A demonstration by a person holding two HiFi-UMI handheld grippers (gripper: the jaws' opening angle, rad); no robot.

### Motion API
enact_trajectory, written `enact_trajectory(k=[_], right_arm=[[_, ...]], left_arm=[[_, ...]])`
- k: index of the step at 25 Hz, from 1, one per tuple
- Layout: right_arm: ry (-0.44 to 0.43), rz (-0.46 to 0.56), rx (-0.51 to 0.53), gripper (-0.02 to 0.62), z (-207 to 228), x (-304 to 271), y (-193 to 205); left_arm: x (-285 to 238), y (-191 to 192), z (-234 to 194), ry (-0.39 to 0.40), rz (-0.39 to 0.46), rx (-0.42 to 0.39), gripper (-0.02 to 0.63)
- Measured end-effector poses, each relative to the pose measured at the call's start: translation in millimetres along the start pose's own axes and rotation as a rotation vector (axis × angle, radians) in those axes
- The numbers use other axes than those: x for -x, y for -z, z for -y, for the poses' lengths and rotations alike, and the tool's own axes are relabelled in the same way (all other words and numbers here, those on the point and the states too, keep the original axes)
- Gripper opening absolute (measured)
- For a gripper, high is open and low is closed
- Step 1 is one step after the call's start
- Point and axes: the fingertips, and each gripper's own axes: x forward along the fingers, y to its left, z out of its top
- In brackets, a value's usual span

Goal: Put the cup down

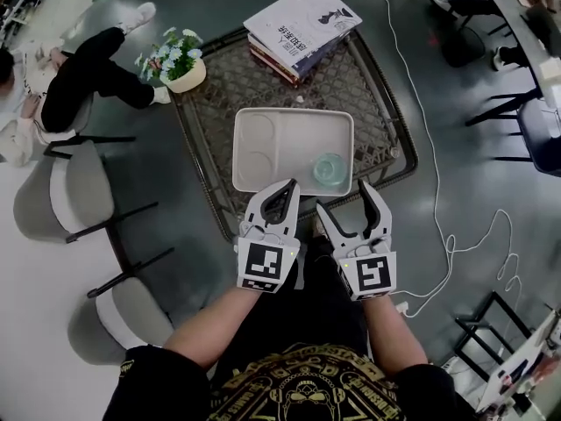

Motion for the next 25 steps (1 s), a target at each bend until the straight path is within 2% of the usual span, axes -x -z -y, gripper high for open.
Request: enact_trajectory(k=[4, 8, 11, 13, 18, 25], right_arm=[[-0.004, 0.016, 0.002, 0.282, -3, 9, -17], [0.043, -0.012, 0.018, 0.198, 6, 20, -24], [0.064, -0.004, 0.022, 0.103, 6, 30, -30], [0.067, 0.012, 0.028, 0.069, 3, 36, -37], [0.079, 0.032, 0.028, 0.064, -5, 43, -53], [0.097, 0.048, 0.018, 0.006, -17, 53, -68]], left_arm=[[14, -6, 0, 0.006, 0.003, -0.012, -0.012], [26, -16, 3, 0.014, 0.018, -0.015, -0.012], [36, -25, 7, 0.017, 0.037, -0.009, -0.012], [43, -31, 9, 0.021, 0.049, -0.008, -0.012], [56, -45, 9, 0.036, 0.082, -0.019, -0.012], [71, -58, 9, 0.063, 0.121, -0.008, -0.012]])
